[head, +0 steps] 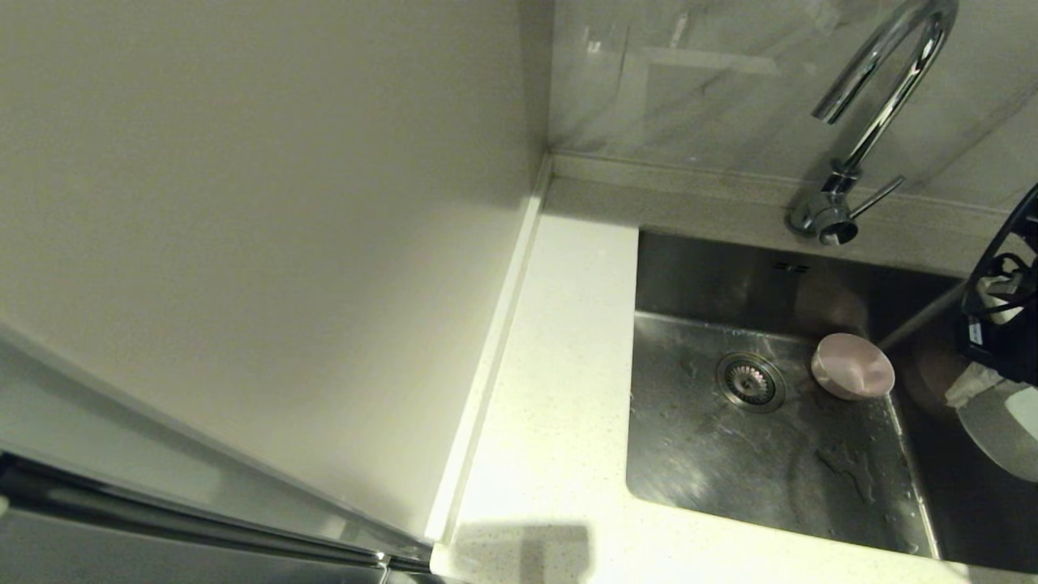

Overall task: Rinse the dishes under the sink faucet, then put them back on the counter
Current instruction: Put a bowl into the sink

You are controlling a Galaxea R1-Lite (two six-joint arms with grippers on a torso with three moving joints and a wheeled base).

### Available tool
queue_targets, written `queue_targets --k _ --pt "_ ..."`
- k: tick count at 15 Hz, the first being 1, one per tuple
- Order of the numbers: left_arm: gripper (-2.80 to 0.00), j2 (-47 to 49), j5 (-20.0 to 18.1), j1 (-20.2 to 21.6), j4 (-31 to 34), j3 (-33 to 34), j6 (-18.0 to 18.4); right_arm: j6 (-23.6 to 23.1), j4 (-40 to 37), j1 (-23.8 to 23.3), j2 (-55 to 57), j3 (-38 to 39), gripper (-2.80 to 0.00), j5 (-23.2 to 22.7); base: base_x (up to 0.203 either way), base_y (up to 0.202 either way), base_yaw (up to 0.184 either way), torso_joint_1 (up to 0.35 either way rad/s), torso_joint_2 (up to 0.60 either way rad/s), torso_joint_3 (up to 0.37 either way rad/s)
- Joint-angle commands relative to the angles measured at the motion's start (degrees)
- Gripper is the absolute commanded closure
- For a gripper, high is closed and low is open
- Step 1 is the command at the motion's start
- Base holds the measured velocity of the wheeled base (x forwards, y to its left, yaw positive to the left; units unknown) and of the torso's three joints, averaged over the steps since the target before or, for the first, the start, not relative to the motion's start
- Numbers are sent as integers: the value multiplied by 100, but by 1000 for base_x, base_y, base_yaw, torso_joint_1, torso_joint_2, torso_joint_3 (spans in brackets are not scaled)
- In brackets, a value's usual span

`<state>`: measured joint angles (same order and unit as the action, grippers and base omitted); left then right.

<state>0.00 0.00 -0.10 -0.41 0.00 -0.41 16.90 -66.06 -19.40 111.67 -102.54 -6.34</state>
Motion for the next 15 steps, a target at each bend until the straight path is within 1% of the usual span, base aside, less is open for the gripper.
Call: queue_targets --k 1,3,7,9,11,15 --pt "0 0 0 1 -2 18 -2 -273 -25 82 417 32 0 -2 0 0 0 0 0 0" --pt "0 0 0 1 -2 18 -2 -556 56 76 857 -108 0 27 0 0 0 0 0 0" --pt "0 0 0 1 -2 18 -2 -1023 474 56 1580 -259 0 365 0 0 0 0 0 0" --pt "0 0 0 1 -2 18 -2 -1227 518 22 1824 -270 0 373 0 0 0 0 0 0" --pt "0 0 0 1 -2 18 -2 -1360 780 -7 2013 -215 0 370 0 0 0 0 0 0" --pt "0 0 0 1 -2 18 -2 -1968 1331 -127 2230 -10 0 340 0 0 0 0 0 0"
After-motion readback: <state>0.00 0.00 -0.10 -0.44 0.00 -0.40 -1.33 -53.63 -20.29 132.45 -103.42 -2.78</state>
